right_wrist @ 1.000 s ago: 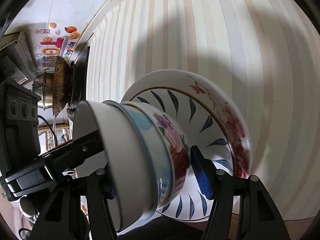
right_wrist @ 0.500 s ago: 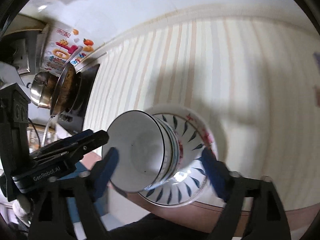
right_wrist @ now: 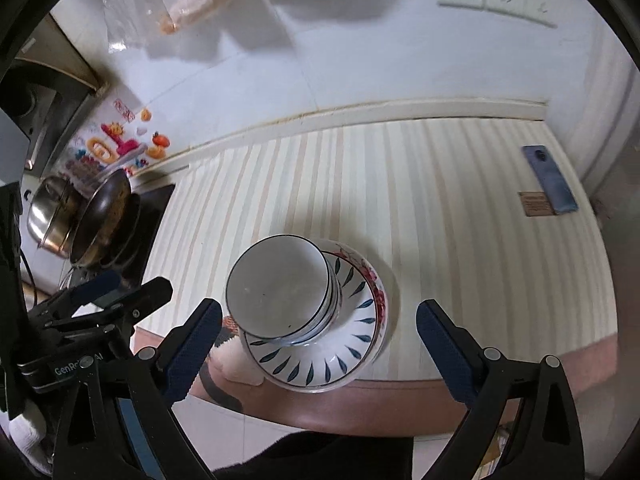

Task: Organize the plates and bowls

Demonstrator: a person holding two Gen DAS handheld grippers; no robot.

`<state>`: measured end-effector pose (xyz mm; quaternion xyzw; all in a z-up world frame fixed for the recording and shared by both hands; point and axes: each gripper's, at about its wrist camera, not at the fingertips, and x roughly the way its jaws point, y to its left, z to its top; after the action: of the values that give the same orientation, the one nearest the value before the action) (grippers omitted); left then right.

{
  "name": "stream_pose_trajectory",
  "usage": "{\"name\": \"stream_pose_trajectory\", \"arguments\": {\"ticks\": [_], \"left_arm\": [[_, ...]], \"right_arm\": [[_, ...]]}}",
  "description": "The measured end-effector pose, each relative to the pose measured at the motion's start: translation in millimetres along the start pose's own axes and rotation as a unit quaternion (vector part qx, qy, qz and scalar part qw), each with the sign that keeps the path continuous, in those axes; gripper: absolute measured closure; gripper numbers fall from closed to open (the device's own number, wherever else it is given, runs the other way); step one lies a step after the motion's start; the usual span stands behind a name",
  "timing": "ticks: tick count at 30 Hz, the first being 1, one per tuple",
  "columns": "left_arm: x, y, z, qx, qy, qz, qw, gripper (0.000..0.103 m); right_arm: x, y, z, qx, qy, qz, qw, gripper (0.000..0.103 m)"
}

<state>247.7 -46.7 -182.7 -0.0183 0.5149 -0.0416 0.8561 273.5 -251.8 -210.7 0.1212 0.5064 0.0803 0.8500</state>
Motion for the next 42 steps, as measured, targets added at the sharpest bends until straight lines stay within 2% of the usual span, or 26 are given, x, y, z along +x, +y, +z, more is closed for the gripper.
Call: {"name": "stream_pose_trajectory", "arguments": {"ticks": [4, 11, 13, 15, 19, 29, 42], "left_arm": [[-28.2, -0.3, -12.2, 0.015, -0.02, -0.006, 0.9997, 0.005], [-94.4, -3.5, -37.8, 0.01, -0.089, -0.007, 0.996, 0.005], [-112.1, -3.9, -47.7, 0.007, -0.103, -0.002, 0.9947, 0.005], [-131.7, -5.0, -61.2, 0.002, -0.119, 0.007, 0.9928, 0.0], [-160.5, -9.2, -85.8, -0.01, -0.141, 0.017, 0.9897, 0.0], [-209.8, -20.0, -145.0, -0.02, -0.162, 0.033, 0.986, 0.0], [-228.4, -15.6, -176.4, -0.027, -0.169, 0.047, 0.9841, 0.0]], "right_arm": [[-29.8, 11.0, -15.0, 0.009, -0.031, -0.009, 0.999, 0.003], [-94.0, 33.9, -50.3, 0.001, -0.079, -0.016, 0.997, 0.002], [-113.0, 39.8, -62.7, -0.004, -0.092, -0.018, 0.996, 0.002], [-134.5, 45.1, -76.7, -0.009, -0.108, -0.014, 0.994, 0.002], [-170.7, 51.8, -103.3, -0.025, -0.134, -0.018, 0.991, 0.002], [-225.6, 54.0, -163.3, -0.05, -0.152, -0.018, 0.987, 0.001], [-248.7, 57.9, -188.5, -0.062, -0.169, -0.022, 0.983, 0.001]]}}
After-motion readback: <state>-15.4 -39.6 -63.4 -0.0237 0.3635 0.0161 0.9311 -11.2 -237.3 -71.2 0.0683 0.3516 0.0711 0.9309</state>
